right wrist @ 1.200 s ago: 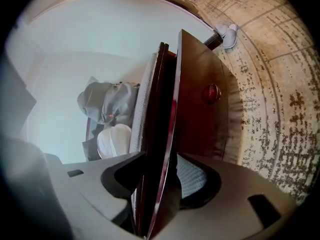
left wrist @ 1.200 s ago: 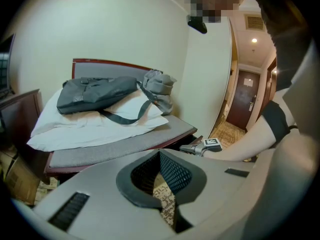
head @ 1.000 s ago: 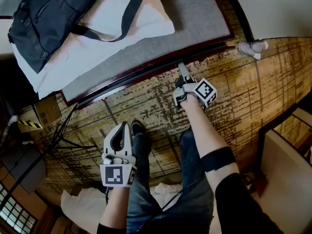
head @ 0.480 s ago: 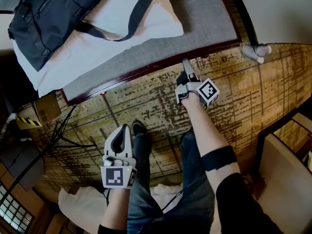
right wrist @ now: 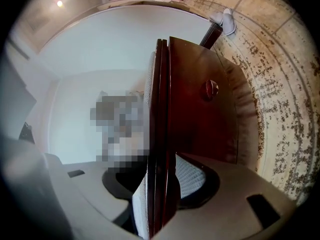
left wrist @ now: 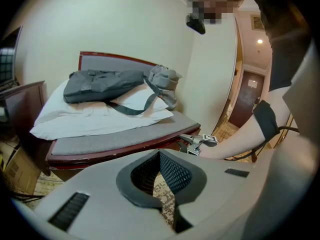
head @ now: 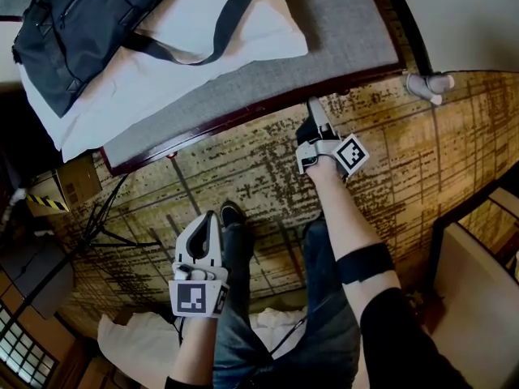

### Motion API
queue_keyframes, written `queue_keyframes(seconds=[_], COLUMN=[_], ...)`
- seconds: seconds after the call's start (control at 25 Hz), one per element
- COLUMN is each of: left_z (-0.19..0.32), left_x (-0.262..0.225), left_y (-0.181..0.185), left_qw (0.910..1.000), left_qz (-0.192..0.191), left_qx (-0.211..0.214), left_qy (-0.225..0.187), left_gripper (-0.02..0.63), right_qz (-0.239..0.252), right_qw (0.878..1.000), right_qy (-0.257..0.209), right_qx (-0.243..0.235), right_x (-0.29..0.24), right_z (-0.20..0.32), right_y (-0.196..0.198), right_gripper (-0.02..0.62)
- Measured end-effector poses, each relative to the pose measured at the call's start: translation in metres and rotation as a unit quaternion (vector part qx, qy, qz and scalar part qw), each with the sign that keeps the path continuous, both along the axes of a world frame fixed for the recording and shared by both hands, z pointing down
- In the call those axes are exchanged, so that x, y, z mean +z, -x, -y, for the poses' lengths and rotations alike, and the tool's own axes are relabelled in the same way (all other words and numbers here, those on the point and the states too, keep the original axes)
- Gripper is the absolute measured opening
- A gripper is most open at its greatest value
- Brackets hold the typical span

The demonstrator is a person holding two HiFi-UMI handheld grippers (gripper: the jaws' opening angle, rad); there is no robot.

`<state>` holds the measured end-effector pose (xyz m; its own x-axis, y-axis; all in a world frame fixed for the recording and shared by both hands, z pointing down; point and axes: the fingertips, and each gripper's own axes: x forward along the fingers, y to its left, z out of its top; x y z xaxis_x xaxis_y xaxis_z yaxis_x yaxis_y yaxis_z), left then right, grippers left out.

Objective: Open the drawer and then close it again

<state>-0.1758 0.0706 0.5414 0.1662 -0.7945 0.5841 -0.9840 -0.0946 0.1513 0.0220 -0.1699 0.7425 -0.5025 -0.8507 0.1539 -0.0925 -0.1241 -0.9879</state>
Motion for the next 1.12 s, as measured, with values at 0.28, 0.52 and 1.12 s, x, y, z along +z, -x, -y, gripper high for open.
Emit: queue_keyframes(seconds=[0.28, 0.52, 1.12], left_z=[-0.006, -0.012, -0.012], left_x=[0.014, 0.022, 0.021], left_y=[-0.008, -0.002, 0.004], left_qw=[0.9999, 0.9999, 0.9998], left_qz=[-0.013, -0.011, -0.015], left_qx=[-0.006, -0.007, -0.011], left_qy=[0.008, 0.001, -0.011], left_gripper=[0.003, 0.003, 0.003], right_qz=[0.029, 0.010, 0.001], right_qw=[0.999, 0.999, 0.999], right_qy=[0.000, 0.015, 0.017], right_qx=[0.036, 0.039, 0.049], right_x=[0.011, 0.016, 0.014], right_z=[0.000, 0.000, 0.007], right_y=[-0.003, -0.003, 0.001], right_gripper=[0.100, 0.051, 0.049])
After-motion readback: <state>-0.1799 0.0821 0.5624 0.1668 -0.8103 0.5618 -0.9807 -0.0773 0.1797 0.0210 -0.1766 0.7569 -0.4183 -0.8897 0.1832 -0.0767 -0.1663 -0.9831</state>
